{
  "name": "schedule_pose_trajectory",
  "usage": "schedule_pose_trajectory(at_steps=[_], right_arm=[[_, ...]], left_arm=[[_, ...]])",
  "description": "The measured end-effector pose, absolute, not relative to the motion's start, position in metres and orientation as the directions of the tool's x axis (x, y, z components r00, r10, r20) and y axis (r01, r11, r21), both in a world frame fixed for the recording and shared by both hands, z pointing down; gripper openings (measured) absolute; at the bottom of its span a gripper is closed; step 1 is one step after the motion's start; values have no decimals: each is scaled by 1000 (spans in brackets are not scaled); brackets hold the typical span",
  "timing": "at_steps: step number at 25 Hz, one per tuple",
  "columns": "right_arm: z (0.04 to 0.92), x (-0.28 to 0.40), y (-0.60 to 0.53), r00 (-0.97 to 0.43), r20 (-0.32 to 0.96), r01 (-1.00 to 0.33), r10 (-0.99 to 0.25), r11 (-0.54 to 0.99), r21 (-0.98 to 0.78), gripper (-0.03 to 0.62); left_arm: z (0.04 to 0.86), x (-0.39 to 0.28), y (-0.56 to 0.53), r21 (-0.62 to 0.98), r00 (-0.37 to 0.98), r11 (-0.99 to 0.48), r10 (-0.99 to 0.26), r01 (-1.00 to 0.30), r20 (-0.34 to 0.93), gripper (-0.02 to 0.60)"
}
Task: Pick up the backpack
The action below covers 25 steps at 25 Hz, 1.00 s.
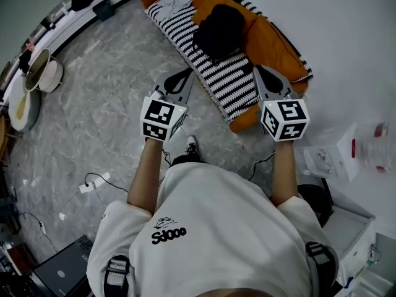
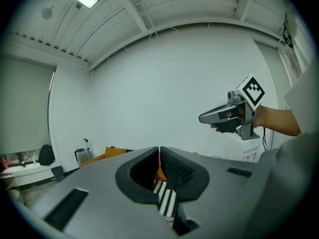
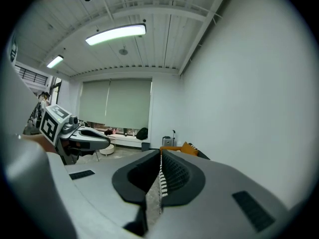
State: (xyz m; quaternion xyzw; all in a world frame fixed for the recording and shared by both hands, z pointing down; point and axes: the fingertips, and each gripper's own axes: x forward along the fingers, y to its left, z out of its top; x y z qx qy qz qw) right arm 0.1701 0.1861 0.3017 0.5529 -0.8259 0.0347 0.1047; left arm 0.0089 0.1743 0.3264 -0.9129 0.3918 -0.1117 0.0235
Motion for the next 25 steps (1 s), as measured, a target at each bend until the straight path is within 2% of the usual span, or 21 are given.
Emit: schedule_pose_trajectory(at_steps=[25], right_arm=[[318,116,-39,-323,236,-943,-917,333,2,36]], left_arm=[[347,-45,-52,-100,728,-755,-653,-648,208,26]])
